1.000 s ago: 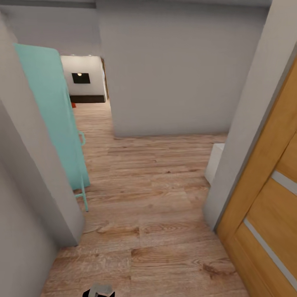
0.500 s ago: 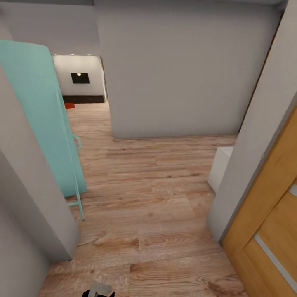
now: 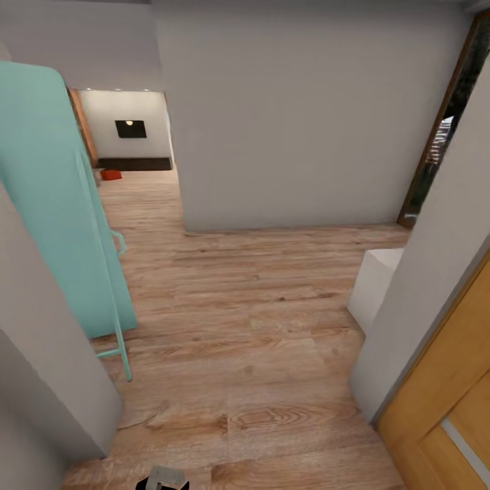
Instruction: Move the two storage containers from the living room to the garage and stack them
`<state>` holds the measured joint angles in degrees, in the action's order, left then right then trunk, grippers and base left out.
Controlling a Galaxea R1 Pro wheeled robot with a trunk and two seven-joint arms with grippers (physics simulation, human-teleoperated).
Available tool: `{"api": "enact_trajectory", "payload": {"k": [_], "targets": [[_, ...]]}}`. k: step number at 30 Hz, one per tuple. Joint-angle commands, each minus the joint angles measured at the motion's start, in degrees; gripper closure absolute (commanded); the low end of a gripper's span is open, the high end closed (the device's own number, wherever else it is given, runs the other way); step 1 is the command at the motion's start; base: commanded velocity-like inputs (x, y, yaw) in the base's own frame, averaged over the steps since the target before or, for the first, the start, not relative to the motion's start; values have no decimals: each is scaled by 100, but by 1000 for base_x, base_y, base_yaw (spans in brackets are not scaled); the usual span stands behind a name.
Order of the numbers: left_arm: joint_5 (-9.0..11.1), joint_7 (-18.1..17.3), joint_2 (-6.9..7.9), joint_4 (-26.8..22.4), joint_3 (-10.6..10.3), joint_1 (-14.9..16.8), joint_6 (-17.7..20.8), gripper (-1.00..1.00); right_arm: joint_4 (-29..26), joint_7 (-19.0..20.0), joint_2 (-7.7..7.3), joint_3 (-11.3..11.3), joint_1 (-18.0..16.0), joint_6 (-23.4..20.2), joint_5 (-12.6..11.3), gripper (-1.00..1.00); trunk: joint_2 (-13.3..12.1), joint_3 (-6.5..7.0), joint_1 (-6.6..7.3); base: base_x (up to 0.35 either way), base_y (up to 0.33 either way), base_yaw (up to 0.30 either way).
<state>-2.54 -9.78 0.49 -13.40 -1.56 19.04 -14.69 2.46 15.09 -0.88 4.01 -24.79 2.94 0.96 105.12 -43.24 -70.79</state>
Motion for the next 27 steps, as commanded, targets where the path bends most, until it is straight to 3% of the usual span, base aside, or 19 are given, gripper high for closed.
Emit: {"api": "enact_trajectory", "payload": {"k": [1, 27], "targets": [[-27, 3, 3, 4, -15, 4, -25, -100, 18, 12, -2, 38, -9, 31, 9, -100, 2, -5, -2, 276, 0, 0], [-27, 3, 0, 4, -18, 4, -25, -100, 18, 12, -4, 38, -9, 31, 9, -100, 2, -5, -2, 276, 0, 0]]}}
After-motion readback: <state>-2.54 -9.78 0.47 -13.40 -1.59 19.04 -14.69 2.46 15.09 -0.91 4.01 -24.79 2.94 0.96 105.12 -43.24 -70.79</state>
